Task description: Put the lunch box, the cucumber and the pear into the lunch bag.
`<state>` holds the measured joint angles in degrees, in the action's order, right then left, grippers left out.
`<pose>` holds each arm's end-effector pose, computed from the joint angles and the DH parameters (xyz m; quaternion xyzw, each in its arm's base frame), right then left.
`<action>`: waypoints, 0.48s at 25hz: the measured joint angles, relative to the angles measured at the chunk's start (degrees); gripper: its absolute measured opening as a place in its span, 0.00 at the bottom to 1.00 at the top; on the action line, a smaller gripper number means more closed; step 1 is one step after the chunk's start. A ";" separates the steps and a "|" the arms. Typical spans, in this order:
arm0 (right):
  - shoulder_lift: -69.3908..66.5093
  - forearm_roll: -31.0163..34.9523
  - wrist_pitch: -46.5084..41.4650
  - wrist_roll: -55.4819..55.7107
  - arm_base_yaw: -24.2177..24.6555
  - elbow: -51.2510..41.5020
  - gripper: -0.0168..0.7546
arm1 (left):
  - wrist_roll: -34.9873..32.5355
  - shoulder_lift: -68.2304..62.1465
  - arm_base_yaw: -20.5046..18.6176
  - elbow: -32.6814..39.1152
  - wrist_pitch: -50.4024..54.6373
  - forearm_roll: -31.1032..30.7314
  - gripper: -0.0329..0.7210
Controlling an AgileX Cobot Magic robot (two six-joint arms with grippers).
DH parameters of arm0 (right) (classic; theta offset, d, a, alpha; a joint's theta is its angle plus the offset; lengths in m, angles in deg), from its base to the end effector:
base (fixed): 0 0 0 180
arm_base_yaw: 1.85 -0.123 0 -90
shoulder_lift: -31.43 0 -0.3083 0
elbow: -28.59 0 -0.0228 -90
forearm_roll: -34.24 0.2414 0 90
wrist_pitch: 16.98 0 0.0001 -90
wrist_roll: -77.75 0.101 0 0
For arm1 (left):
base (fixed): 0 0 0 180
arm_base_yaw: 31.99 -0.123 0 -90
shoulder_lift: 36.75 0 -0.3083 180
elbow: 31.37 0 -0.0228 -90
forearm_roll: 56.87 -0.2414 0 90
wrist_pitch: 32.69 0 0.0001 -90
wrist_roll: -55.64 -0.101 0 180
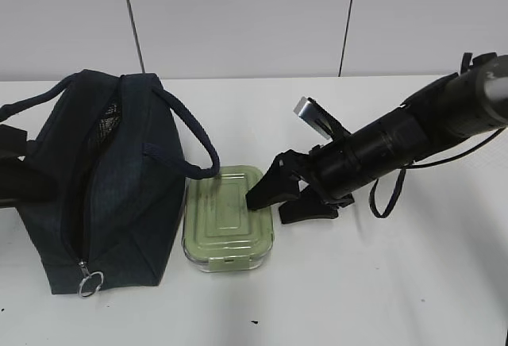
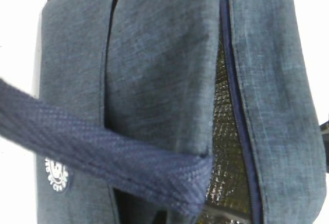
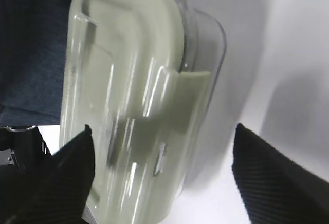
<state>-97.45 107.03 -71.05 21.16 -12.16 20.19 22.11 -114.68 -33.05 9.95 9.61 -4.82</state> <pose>0.3760 0.1479 0.1412 -0.1128 0.8855 0.4393 0.1012 0.2029 -0.0499 0.2534 -0.0141 0.9279 -0.2851 0.2397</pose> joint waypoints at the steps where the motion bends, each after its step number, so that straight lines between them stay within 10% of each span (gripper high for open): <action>1: -0.11 0.67 0.00 -0.40 0.00 0.00 0.85 | 0.00 0.00 0.00 0.00 0.00 0.00 0.02; 12: -2.50 3.35 -0.28 -2.64 -1.44 1.17 0.82 | 0.00 0.00 0.00 0.00 0.17 0.00 0.02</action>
<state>-99.95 110.38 -71.33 18.52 -13.60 21.36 22.11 -114.68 -33.05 9.95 9.78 -4.82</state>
